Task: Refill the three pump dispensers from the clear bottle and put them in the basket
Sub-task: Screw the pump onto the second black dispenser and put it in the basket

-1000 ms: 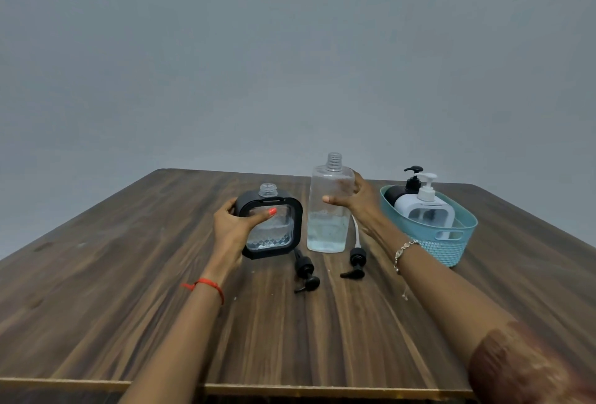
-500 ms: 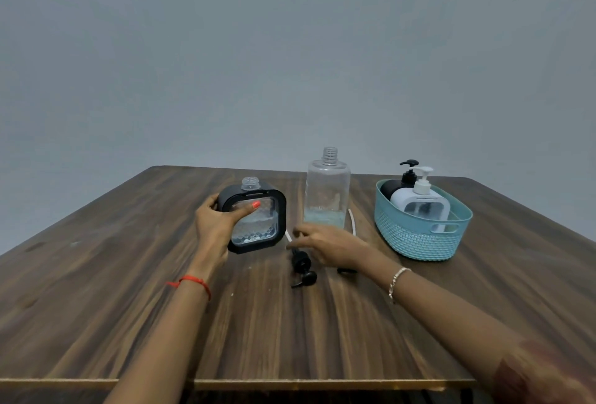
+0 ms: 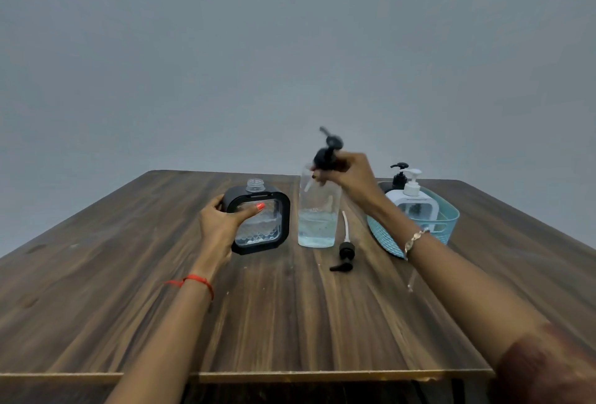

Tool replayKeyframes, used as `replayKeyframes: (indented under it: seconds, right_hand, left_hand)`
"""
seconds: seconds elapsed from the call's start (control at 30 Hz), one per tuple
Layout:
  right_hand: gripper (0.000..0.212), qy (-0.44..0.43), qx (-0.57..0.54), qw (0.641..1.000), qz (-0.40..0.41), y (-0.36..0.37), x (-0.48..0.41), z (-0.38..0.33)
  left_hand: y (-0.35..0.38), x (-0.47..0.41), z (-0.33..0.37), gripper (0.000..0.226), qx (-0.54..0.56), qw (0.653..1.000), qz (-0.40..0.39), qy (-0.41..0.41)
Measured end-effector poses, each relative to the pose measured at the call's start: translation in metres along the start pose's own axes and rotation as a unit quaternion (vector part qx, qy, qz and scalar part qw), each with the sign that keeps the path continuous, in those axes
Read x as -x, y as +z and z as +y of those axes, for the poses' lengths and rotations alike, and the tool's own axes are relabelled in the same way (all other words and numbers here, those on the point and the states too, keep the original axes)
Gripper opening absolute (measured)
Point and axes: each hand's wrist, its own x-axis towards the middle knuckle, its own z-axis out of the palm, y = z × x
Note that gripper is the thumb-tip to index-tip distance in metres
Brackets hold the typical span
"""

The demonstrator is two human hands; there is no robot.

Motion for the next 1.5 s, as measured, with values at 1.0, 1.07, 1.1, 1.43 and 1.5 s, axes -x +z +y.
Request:
replayKeyframes:
  seconds: [1.0,1.07,1.1,1.43,1.5]
  right_hand:
    - [0.019,0.055,0.031,0.998,-0.021,-0.011,0.016,-0.028]
    - [0.019,0.053,0.031,0.998,-0.018,-0.013,0.018,-0.029]
    - [0.020,0.052,0.035,0.998,-0.021,-0.013,0.019,-0.029]
    - [0.026,0.090,0.032,0.995,0.009,-0.011,0.023,-0.028]
    - [0.035,0.097,0.067,0.992,0.052,-0.009,0.026,-0.025]
  left_hand:
    - [0.068,0.049,0.028,0.053,0.023,0.995,-0.096,0.012]
    - [0.067,0.050,0.028,0.052,0.023,0.995,-0.098,0.008]
    - [0.068,0.051,0.028,0.053,0.025,0.995,-0.099,0.007]
    - [0.078,0.059,0.034,0.045,0.033,0.994,-0.105,0.004]
    - [0.080,0.061,0.034,0.045,0.029,0.994,-0.105,0.002]
